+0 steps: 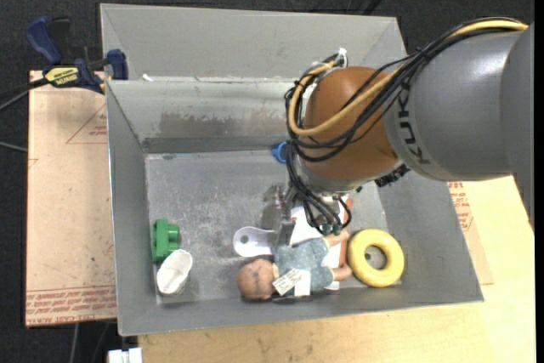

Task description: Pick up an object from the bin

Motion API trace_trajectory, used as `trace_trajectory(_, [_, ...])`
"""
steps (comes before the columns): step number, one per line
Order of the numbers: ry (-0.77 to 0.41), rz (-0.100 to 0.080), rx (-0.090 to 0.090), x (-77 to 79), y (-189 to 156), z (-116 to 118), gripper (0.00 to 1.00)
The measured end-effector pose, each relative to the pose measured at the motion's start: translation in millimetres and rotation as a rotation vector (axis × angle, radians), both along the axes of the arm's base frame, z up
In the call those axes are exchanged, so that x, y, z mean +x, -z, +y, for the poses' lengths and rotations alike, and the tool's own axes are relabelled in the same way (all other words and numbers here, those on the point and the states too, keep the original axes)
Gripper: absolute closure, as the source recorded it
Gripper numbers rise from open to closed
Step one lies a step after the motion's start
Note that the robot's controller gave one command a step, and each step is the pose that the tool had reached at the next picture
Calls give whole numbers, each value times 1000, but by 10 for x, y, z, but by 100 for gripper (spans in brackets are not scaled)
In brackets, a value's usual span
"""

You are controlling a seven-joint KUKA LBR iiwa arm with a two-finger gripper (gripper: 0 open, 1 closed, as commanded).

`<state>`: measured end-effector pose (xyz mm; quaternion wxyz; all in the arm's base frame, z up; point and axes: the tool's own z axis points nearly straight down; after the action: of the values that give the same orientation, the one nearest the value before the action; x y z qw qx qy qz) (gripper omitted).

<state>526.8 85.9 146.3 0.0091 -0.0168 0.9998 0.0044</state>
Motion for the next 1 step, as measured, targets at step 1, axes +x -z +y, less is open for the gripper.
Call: trace_trajectory(1, [-101,-7,0,-220,-518,23,0])
